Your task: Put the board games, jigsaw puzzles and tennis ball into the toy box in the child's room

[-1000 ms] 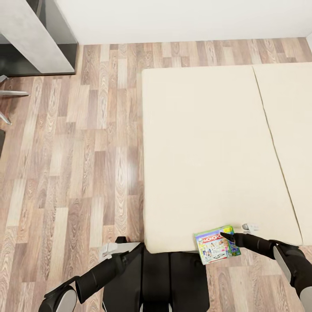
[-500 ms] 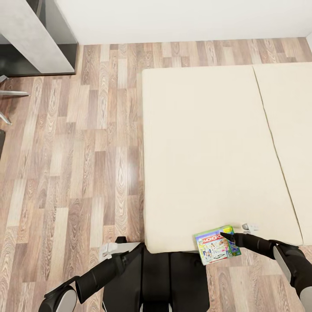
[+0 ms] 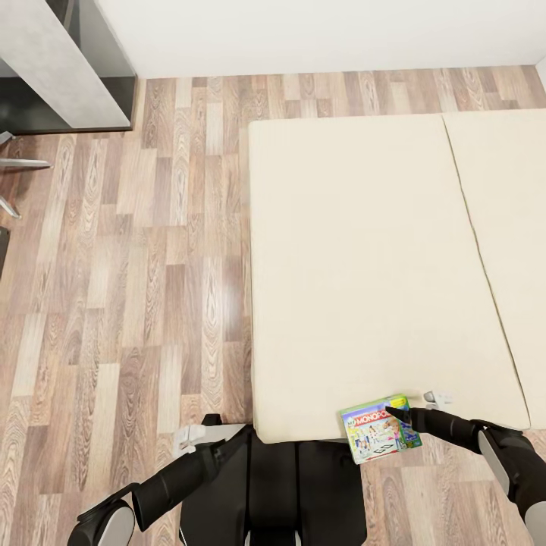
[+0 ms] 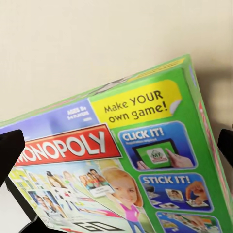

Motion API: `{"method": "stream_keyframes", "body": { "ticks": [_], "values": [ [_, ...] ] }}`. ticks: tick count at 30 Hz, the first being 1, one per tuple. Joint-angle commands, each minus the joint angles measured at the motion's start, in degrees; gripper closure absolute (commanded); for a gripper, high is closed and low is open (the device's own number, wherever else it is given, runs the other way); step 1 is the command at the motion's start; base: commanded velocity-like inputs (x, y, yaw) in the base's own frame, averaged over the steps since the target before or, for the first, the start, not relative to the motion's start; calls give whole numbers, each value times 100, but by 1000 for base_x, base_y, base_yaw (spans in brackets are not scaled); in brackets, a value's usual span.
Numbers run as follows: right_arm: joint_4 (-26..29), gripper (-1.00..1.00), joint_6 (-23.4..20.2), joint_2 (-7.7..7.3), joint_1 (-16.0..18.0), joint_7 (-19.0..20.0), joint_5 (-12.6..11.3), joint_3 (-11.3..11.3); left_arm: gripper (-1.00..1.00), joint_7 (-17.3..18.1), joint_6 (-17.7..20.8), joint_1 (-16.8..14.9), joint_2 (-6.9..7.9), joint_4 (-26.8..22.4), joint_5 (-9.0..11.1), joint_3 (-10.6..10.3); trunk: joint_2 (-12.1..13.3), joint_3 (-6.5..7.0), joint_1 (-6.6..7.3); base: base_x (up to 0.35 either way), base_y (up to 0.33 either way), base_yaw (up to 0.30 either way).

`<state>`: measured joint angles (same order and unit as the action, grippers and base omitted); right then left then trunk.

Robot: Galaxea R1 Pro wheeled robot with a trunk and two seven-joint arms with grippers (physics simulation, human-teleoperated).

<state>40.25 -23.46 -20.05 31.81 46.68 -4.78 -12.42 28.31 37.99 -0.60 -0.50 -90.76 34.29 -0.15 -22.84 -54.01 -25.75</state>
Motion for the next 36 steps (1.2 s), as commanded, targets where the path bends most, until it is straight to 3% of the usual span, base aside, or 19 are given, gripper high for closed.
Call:
{"method": "stream_keyframes", "body": {
  "ticks": [1, 26, 34, 36],
  "values": [
    [1, -100, -54, -4, 1, 8, -50, -6, -100, -1, 41, -1, -3, -3, 32, 6, -8, -5, -3, 0, 0, 0],
    [1, -100, -52, -61, 19, -17, -51, -19, -100, -1, 41, -1, -3, -3, 32, 6, -8, -5, -3, 0, 0, 0],
    [1, -100, -61, -285, 36, -6, -84, -225, -100, -5, 41, -1, -3, -3, 28, 6, -8, -5, -3, 0, 0, 0],
    [1, -100, -76, -411, 39, 5, -115, -390, -100, -6, 41, -1, -3, -3, 27, 6, -8, -5, -3, 0, 0, 0]
  ]
}}
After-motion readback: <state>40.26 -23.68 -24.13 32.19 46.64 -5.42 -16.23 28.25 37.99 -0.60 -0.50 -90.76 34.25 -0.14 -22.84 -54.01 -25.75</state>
